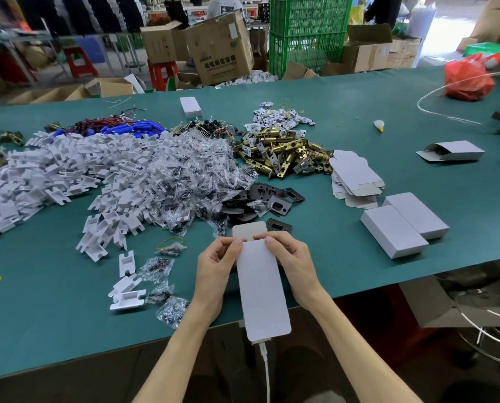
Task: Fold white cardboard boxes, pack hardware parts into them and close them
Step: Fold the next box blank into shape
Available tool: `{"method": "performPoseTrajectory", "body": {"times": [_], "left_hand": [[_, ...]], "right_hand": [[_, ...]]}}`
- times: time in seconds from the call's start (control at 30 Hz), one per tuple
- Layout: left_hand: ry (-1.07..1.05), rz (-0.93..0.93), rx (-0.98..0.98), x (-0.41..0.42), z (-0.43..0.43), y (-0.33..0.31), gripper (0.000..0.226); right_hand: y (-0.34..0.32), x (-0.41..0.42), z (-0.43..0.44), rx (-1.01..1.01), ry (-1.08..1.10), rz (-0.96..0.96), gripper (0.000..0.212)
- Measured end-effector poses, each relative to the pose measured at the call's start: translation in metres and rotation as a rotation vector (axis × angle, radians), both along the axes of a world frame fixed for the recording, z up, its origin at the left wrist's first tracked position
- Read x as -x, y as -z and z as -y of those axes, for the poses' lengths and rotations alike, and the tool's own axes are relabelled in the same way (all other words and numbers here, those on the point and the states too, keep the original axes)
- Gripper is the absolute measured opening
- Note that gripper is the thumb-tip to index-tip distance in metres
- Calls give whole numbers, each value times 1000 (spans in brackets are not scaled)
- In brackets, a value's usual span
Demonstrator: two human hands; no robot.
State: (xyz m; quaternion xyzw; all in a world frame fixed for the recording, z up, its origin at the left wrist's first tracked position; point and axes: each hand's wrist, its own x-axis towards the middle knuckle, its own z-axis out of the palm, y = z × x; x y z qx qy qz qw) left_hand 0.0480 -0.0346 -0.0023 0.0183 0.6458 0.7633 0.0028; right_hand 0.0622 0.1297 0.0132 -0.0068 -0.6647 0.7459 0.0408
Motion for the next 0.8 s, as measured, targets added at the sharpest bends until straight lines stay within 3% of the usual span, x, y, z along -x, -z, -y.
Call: {"method": "performPoseTrajectory", "body": {"times": [0.23, 0.53, 0.8], "left_hand": [[14, 2, 12, -1, 1, -1, 33], [156, -10, 33, -3, 3, -4, 34], [117, -18, 61, -3, 2, -4, 29]], "right_hand": [[1, -1, 0, -1, -3, -16, 23], [-2, 0, -2, 73, -40, 5, 25], [-1, 1, -2, 30, -31, -30, 23]]}}
